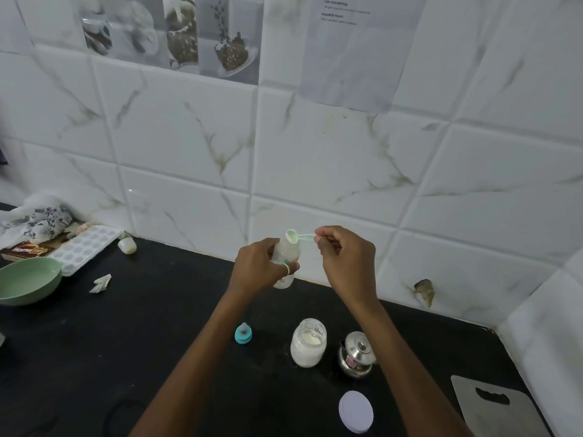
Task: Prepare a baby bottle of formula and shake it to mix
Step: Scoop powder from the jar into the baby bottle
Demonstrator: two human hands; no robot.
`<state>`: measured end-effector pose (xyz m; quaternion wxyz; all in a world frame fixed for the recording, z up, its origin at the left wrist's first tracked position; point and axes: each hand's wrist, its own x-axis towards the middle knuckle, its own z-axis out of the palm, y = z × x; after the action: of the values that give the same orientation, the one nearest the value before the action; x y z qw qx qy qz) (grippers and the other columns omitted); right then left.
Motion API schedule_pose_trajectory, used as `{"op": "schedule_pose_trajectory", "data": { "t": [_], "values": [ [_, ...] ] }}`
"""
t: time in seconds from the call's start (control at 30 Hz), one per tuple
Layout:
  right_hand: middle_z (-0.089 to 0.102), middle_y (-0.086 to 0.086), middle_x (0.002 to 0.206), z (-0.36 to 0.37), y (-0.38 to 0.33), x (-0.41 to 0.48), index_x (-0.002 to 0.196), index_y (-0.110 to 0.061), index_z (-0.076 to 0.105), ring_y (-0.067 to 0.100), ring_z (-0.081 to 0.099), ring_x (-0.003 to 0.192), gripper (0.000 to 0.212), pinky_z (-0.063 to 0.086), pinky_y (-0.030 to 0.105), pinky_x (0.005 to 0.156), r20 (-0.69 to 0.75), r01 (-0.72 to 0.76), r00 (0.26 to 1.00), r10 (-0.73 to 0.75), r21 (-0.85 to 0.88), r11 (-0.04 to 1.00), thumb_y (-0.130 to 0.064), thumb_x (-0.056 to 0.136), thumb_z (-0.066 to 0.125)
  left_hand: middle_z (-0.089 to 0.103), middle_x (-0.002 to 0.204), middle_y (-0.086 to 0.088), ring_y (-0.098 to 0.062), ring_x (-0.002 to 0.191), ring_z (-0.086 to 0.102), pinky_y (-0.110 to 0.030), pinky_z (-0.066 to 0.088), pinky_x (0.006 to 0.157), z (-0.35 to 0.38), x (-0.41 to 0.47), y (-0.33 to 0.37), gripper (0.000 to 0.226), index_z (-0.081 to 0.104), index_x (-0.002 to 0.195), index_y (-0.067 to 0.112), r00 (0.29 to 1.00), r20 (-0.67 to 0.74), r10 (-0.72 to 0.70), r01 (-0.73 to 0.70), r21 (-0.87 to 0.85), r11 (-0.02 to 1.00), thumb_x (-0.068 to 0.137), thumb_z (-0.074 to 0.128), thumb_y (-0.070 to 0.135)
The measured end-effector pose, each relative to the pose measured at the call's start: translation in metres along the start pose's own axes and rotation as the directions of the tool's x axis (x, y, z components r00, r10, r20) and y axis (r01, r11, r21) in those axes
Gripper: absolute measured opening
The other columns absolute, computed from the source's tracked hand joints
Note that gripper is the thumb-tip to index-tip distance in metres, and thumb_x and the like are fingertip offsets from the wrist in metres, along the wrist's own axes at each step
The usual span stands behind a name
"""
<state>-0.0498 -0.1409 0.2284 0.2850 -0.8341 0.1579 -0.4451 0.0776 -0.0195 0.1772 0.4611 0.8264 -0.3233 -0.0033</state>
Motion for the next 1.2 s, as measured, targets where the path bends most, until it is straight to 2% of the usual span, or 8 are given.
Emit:
{"op": "schedule_pose_trajectory", "data": {
  "t": [0.17, 0.3, 0.37, 0.43, 0.5, 0.73, 0.93, 1.2],
  "values": [
    [0.079, 0.006, 0.099, 0.003, 0.007, -0.005, 0.105, -0.005, 0.078, 0.018, 0.074, 0.089, 0.014, 0.055, 0.02, 0.08, 0.051, 0.278, 0.96, -0.274, -0.153, 0.948, -0.004, 0.093, 0.07, 0.073, 0.114, 0.001, -0.015, 0.097, 0.067, -0.027, 0.054, 0.084, 0.001, 0.001, 0.0, 0.061, 0.065, 0.125, 0.018, 1.0, -0.001, -0.005, 0.005, -0.012, 1.0, 0.073, 0.084, 0.046],
    [0.078, 0.011, 0.1, 0.005, 0.015, -0.008, 0.108, -0.002, 0.076, 0.027, 0.074, 0.09, 0.02, 0.062, 0.036, 0.077, 0.131, 0.399, 0.917, -0.377, -0.27, 0.876, 0.002, 0.088, 0.073, 0.072, 0.115, 0.002, -0.014, 0.098, 0.067, -0.024, 0.052, 0.083, 0.003, 0.003, 0.0, 0.062, 0.065, 0.126, 0.019, 1.0, -0.003, -0.009, 0.009, -0.016, 1.0, 0.073, 0.084, 0.047],
    [0.078, 0.011, 0.1, 0.005, 0.016, -0.009, 0.108, -0.001, 0.076, 0.028, 0.074, 0.09, 0.019, 0.062, 0.035, 0.077, 0.14, 0.443, 0.896, -0.421, -0.304, 0.843, -0.002, 0.093, 0.064, 0.072, 0.115, 0.002, -0.014, 0.098, 0.066, -0.025, 0.053, 0.084, 0.003, 0.004, -0.001, 0.063, 0.065, 0.126, 0.019, 1.0, -0.006, -0.012, 0.012, -0.02, 1.0, 0.073, 0.084, 0.047],
    [0.078, 0.01, 0.1, 0.005, 0.013, -0.009, 0.107, -0.002, 0.077, 0.026, 0.074, 0.089, 0.033, 0.06, 0.031, 0.077, 0.146, 0.468, 0.883, -0.445, -0.321, 0.823, -0.012, 0.096, 0.048, 0.072, 0.115, 0.002, -0.013, 0.098, 0.066, -0.024, 0.052, 0.083, 0.004, 0.005, -0.001, 0.064, 0.064, 0.127, 0.02, 1.0, -0.006, -0.015, 0.015, -0.021, 1.0, 0.073, 0.084, 0.047],
    [0.078, 0.01, 0.1, 0.005, 0.013, -0.009, 0.106, -0.002, 0.077, 0.026, 0.073, 0.089, 0.038, 0.059, 0.03, 0.076, 0.161, 0.493, 0.869, -0.467, -0.333, 0.804, -0.012, 0.095, 0.042, 0.072, 0.116, 0.003, -0.013, 0.099, 0.066, -0.024, 0.052, 0.084, 0.005, 0.006, -0.003, 0.064, 0.064, 0.128, 0.02, 1.0, -0.003, -0.021, 0.021, -0.024, 1.0, 0.073, 0.084, 0.048],
    [0.077, 0.011, 0.097, 0.003, 0.012, -0.011, 0.103, -0.001, 0.077, 0.026, 0.073, 0.088, 0.035, 0.06, 0.03, 0.077, 0.186, 0.582, 0.809, -0.557, -0.385, 0.716, -0.005, 0.094, 0.043, 0.073, 0.113, 0.004, -0.012, 0.097, 0.067, -0.027, 0.056, 0.084, 0.006, 0.01, -0.005, 0.064, 0.066, 0.126, 0.02, 1.0, -0.006, -0.031, 0.031, -0.032, 0.999, 0.072, 0.084, 0.05],
    [0.077, 0.011, 0.098, 0.005, 0.013, -0.014, 0.104, -0.001, 0.077, 0.026, 0.073, 0.089, 0.034, 0.059, 0.028, 0.077, 0.207, 0.59, 0.804, -0.557, -0.392, 0.706, -0.007, 0.095, 0.044, 0.073, 0.111, 0.004, -0.012, 0.095, 0.068, -0.027, 0.056, 0.083, 0.007, 0.011, -0.005, 0.062, 0.066, 0.124, 0.02, 0.999, -0.008, -0.033, 0.033, -0.028, 0.999, 0.072, 0.084, 0.048],
    [0.077, 0.012, 0.098, 0.007, 0.011, -0.015, 0.102, -0.001, 0.077, 0.025, 0.074, 0.088, 0.036, 0.059, 0.027, 0.077, 0.161, 0.568, 0.815, -0.556, -0.408, 0.715, -0.007, 0.095, 0.042, 0.073, 0.114, 0.002, -0.013, 0.096, 0.068, -0.025, 0.055, 0.082, 0.011, 0.012, -0.005, 0.063, 0.065, 0.126, 0.019, 1.0, 0.007, -0.031, 0.031, -0.018, 0.999, 0.073, 0.083, 0.048]
  ]
}}
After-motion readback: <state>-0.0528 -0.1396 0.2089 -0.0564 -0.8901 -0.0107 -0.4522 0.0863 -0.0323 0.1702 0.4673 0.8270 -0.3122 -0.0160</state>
